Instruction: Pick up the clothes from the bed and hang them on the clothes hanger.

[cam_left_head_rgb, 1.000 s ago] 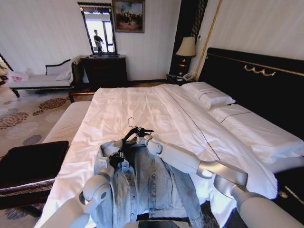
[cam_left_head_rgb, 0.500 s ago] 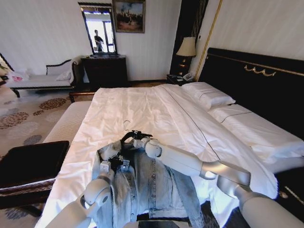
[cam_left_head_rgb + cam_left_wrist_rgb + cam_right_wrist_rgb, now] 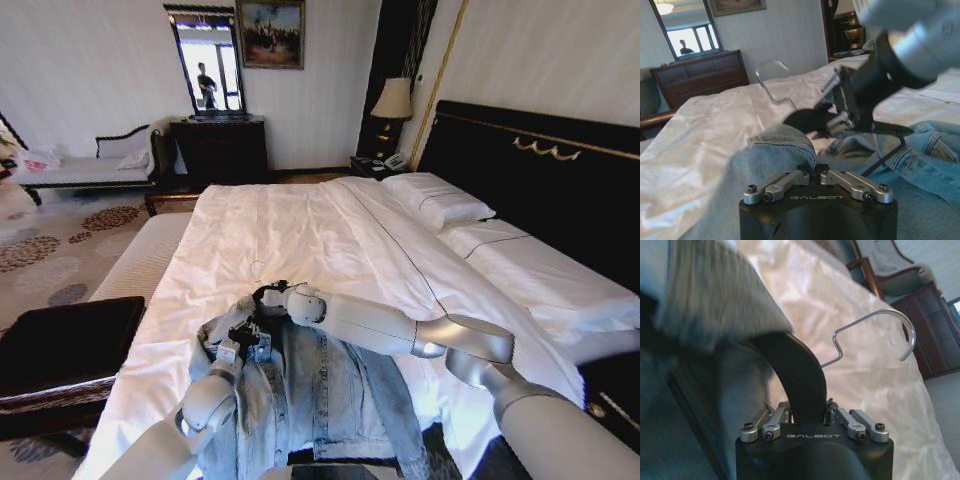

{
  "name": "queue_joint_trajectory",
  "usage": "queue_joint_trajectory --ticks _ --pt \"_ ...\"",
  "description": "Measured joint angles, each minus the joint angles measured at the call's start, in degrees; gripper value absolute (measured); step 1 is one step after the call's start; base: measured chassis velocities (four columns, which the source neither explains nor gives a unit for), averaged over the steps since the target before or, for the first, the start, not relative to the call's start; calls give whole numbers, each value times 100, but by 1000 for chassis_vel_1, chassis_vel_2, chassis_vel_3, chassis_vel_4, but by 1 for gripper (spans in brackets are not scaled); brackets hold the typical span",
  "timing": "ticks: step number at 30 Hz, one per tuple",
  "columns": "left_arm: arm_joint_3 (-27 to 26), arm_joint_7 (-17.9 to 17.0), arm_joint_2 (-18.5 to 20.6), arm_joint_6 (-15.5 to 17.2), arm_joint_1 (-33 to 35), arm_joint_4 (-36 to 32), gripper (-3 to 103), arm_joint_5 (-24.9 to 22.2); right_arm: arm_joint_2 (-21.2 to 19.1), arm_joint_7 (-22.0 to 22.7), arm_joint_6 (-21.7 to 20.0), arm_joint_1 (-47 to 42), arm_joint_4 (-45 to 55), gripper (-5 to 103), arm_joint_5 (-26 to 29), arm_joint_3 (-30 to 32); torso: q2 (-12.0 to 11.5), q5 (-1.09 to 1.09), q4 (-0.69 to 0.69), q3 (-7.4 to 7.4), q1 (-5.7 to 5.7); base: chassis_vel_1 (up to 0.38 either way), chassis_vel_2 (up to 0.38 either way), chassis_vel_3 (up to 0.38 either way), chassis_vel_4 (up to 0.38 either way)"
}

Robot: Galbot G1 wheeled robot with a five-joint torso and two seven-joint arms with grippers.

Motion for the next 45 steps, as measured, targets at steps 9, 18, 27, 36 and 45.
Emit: queue_joint_trajectory --ticks 9,18,27,36,45 --pt "41 206 46 -115 9 115 4 260 -134 141 10 -103 92 30 257 224 0 1 -4 0 0 0 0 0 0" --pt "366 619 83 -164 92 183 4 885 34 357 143 -167 56 30 566 365 0 1 0 0 -1 0 0 0 0" --pt "488 657 144 -122 -122 341 4 978 46 407 146 -157 283 30 651 403 0 1 -2 0 0 0 0 0 0" --pt "277 504 39 -163 381 345 8 985 -114 836 520 -414 364 30 372 683 0 0 2 0 0 0 0 0 0" --pt "8 423 22 -316 682 140 41 1067 -173 1025 904 -830 379 30 -110 943 0 2 -1 0 0 0 0 0 0"
